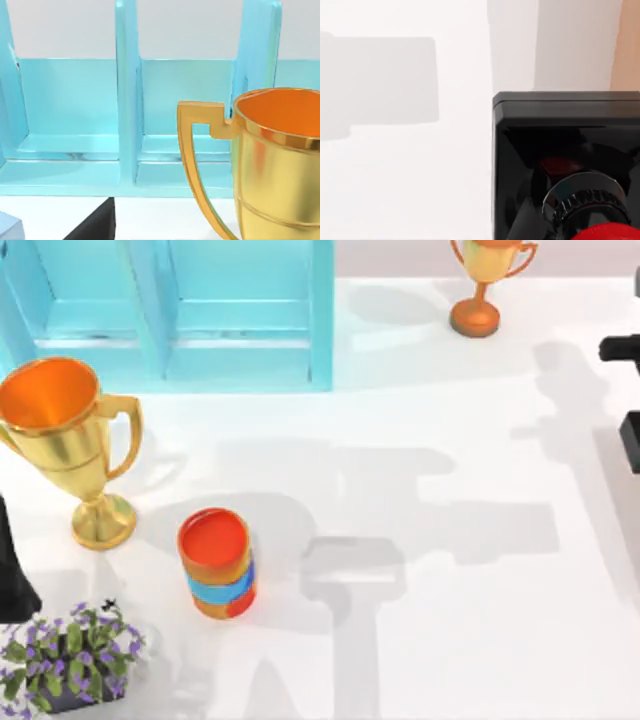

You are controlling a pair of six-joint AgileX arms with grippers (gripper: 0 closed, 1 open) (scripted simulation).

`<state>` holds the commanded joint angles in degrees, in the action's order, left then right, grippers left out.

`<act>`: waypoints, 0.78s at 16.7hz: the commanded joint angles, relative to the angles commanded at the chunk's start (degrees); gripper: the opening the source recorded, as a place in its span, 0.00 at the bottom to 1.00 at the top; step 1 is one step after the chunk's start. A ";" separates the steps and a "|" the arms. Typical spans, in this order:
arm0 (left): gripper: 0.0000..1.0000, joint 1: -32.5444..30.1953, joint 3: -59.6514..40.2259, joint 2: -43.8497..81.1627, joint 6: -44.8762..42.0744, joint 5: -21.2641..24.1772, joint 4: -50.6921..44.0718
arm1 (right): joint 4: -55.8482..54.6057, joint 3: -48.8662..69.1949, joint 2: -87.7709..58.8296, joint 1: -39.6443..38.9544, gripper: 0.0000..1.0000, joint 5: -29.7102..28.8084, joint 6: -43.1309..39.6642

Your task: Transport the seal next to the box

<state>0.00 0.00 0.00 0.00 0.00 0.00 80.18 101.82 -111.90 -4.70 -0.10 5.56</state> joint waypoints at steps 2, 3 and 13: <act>1.00 0.00 0.00 0.00 0.00 0.00 0.00 | -3.68 -3.94 0.25 -0.05 0.00 0.05 0.02; 1.00 0.00 0.00 0.00 0.00 0.00 0.00 | -5.31 -5.66 0.33 -0.07 0.00 0.07 0.03; 1.00 0.00 0.00 0.00 0.00 0.00 0.00 | -8.02 -8.50 0.43 -0.01 0.30 0.04 0.05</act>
<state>0.00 0.00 0.00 0.00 0.00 0.00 72.16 93.32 -111.47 -4.70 -0.06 5.61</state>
